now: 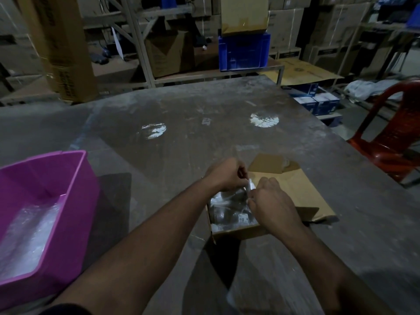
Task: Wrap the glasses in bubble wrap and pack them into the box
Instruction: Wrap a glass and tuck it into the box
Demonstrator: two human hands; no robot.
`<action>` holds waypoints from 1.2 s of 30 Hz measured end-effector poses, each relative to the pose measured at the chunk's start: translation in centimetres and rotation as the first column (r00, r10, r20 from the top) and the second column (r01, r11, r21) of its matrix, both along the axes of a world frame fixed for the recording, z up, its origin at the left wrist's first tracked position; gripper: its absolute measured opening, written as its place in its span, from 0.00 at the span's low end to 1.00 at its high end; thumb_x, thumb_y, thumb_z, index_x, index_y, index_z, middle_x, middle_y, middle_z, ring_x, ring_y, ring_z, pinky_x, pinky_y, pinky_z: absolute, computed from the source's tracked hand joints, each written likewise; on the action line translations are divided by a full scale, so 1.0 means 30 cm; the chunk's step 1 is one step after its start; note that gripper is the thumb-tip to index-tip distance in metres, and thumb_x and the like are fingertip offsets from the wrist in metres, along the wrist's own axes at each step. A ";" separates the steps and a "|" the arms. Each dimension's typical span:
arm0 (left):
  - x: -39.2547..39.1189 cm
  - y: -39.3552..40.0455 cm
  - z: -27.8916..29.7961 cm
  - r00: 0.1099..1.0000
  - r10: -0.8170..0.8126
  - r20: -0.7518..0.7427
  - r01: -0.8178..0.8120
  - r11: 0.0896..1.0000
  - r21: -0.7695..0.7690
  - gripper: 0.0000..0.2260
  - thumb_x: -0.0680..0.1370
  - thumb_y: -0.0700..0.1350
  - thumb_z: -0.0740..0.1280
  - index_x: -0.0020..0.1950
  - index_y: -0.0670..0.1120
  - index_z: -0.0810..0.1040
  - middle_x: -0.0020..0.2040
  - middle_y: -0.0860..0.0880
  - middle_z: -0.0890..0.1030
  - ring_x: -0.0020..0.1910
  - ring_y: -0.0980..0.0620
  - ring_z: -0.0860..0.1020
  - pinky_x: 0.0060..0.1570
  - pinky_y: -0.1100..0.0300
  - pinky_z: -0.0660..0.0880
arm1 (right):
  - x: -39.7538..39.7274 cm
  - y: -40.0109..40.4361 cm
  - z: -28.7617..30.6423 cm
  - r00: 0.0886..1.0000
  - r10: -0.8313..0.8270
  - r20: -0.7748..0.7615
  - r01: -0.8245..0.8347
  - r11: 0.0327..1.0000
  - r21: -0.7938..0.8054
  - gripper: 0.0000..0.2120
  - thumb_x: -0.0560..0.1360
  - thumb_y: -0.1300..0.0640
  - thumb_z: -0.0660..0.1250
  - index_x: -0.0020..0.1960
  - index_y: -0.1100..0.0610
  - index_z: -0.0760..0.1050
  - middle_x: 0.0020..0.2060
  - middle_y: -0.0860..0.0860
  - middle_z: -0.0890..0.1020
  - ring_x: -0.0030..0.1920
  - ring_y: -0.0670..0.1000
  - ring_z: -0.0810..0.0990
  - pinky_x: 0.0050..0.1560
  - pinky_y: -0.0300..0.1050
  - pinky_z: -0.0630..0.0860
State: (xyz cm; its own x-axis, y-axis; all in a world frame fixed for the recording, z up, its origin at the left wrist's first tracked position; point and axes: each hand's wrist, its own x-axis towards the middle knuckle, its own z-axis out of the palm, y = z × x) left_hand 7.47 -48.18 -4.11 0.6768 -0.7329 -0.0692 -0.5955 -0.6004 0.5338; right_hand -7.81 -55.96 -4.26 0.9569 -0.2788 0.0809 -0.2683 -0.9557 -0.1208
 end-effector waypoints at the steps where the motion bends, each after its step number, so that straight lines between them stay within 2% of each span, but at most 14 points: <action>1: 0.000 -0.002 0.004 0.999 -0.005 0.032 0.005 1.000 0.018 0.04 0.73 0.48 0.77 0.45 0.50 0.85 0.43 0.53 0.86 0.42 0.55 0.83 0.45 0.57 0.81 | 0.000 0.003 0.000 1.000 0.002 -0.021 -0.003 1.000 -0.016 0.14 0.82 0.50 0.61 0.59 0.56 0.79 0.55 0.55 0.73 0.59 0.55 0.69 0.50 0.47 0.73; 4: -0.010 -0.013 0.021 0.989 0.000 0.145 -0.015 0.995 0.100 0.04 0.72 0.51 0.76 0.41 0.53 0.84 0.41 0.55 0.86 0.41 0.54 0.82 0.42 0.57 0.81 | 0.003 0.004 0.003 0.997 0.015 -0.077 -0.019 0.999 -0.050 0.12 0.81 0.53 0.62 0.60 0.56 0.79 0.55 0.55 0.74 0.59 0.55 0.68 0.48 0.47 0.69; 7: -0.021 -0.036 0.033 0.985 0.039 0.167 -0.065 0.986 0.154 0.06 0.71 0.49 0.74 0.36 0.52 0.81 0.39 0.53 0.85 0.41 0.50 0.83 0.42 0.56 0.81 | 0.007 -0.001 0.011 0.989 0.031 -0.143 -0.041 0.997 -0.070 0.11 0.81 0.56 0.63 0.61 0.55 0.78 0.56 0.55 0.74 0.60 0.56 0.68 0.46 0.46 0.66; 10: -0.035 -0.068 0.043 0.985 0.112 0.132 -0.139 0.967 0.214 0.04 0.70 0.47 0.74 0.41 0.48 0.85 0.40 0.50 0.85 0.42 0.47 0.83 0.43 0.56 0.81 | 0.009 0.000 0.019 0.985 0.035 -0.171 -0.050 0.995 -0.081 0.13 0.79 0.60 0.62 0.63 0.57 0.76 0.58 0.55 0.74 0.62 0.57 0.69 0.48 0.47 0.68; 13: -0.046 -0.092 0.045 0.978 0.190 0.082 -0.205 0.943 0.263 0.06 0.71 0.47 0.75 0.43 0.46 0.83 0.40 0.49 0.83 0.40 0.48 0.81 0.36 0.59 0.73 | 0.011 0.000 0.021 0.979 0.041 -0.198 -0.059 0.995 -0.086 0.14 0.78 0.62 0.61 0.64 0.58 0.74 0.59 0.56 0.73 0.63 0.57 0.68 0.52 0.49 0.71; 16: -0.046 -0.100 0.037 0.975 0.214 0.059 -0.222 0.937 0.271 0.06 0.73 0.47 0.75 0.45 0.47 0.80 0.41 0.48 0.82 0.37 0.49 0.80 0.32 0.60 0.70 | 0.006 -0.002 0.016 0.984 0.037 -0.173 -0.050 0.996 -0.072 0.15 0.79 0.61 0.61 0.65 0.57 0.74 0.58 0.55 0.73 0.62 0.57 0.68 0.51 0.49 0.70; 19: -0.035 -0.098 0.028 0.969 0.241 0.061 -0.249 0.939 0.238 0.06 0.73 0.47 0.74 0.41 0.48 0.79 0.35 0.50 0.79 0.31 0.53 0.76 0.28 0.62 0.66 | -0.009 -0.009 -0.006 0.996 0.038 -0.083 -0.041 0.999 -0.036 0.13 0.80 0.58 0.61 0.64 0.54 0.75 0.56 0.54 0.75 0.61 0.55 0.70 0.50 0.49 0.73; 22: -0.029 -0.095 0.019 0.967 0.247 0.062 -0.255 0.945 0.207 0.12 0.72 0.51 0.74 0.36 0.48 0.75 0.35 0.51 0.76 0.36 0.49 0.76 0.36 0.61 0.70 | -0.022 -0.014 -0.008 0.998 -0.029 0.064 0.025 0.997 0.066 0.13 0.78 0.54 0.66 0.62 0.50 0.75 0.52 0.49 0.78 0.59 0.52 0.72 0.47 0.49 0.75; 25: -0.031 -0.092 0.013 0.970 0.237 0.057 -0.243 0.949 0.201 0.11 0.72 0.52 0.74 0.37 0.48 0.77 0.37 0.50 0.77 0.40 0.47 0.77 0.40 0.58 0.71 | -0.018 -0.007 -0.016 0.999 -0.030 0.023 0.030 0.999 -0.028 0.09 0.80 0.54 0.65 0.58 0.52 0.79 0.48 0.52 0.79 0.55 0.54 0.74 0.41 0.49 0.75; 28: -0.026 -0.084 0.010 0.974 0.227 0.025 -0.227 0.954 0.195 0.07 0.72 0.49 0.72 0.40 0.45 0.83 0.39 0.45 0.82 0.44 0.43 0.83 0.37 0.59 0.72 | -0.008 0.004 -0.012 1.000 -0.004 -0.024 0.001 0.994 -0.107 0.05 0.75 0.57 0.71 0.50 0.56 0.82 0.41 0.55 0.77 0.50 0.58 0.75 0.33 0.49 0.73; 30: -0.021 -0.075 0.008 0.975 0.223 0.015 -0.222 0.959 0.178 0.08 0.73 0.48 0.71 0.39 0.44 0.82 0.38 0.43 0.82 0.44 0.42 0.84 0.35 0.60 0.70 | -0.002 0.003 -0.016 0.997 0.014 -0.073 -0.023 0.992 -0.128 0.08 0.78 0.59 0.65 0.54 0.56 0.81 0.48 0.55 0.77 0.57 0.58 0.72 0.41 0.49 0.73; 32: -0.018 -0.067 0.005 0.978 0.208 0.008 -0.207 0.963 0.174 0.09 0.73 0.49 0.72 0.39 0.44 0.84 0.34 0.46 0.80 0.39 0.43 0.82 0.34 0.60 0.69 | 0.007 0.003 -0.005 0.988 0.000 -0.153 -0.016 0.995 -0.100 0.11 0.79 0.60 0.61 0.57 0.56 0.80 0.54 0.55 0.75 0.62 0.57 0.69 0.48 0.48 0.72; 34: -0.018 -0.057 0.003 0.982 0.189 0.008 -0.188 0.966 0.175 0.09 0.74 0.50 0.73 0.41 0.45 0.86 0.34 0.48 0.83 0.34 0.46 0.80 0.32 0.61 0.69 | 0.017 0.005 0.001 0.978 -0.008 -0.207 -0.013 0.995 -0.097 0.12 0.80 0.59 0.61 0.59 0.56 0.79 0.58 0.55 0.75 0.64 0.57 0.67 0.52 0.49 0.73; 36: -0.015 -0.050 -0.005 0.985 0.174 0.021 -0.175 0.971 0.165 0.08 0.74 0.49 0.73 0.42 0.46 0.87 0.36 0.48 0.85 0.35 0.48 0.83 0.30 0.62 0.71 | 0.024 0.004 0.005 0.965 -0.006 -0.262 -0.020 0.995 -0.098 0.13 0.80 0.59 0.60 0.61 0.55 0.78 0.60 0.55 0.74 0.65 0.58 0.67 0.55 0.50 0.73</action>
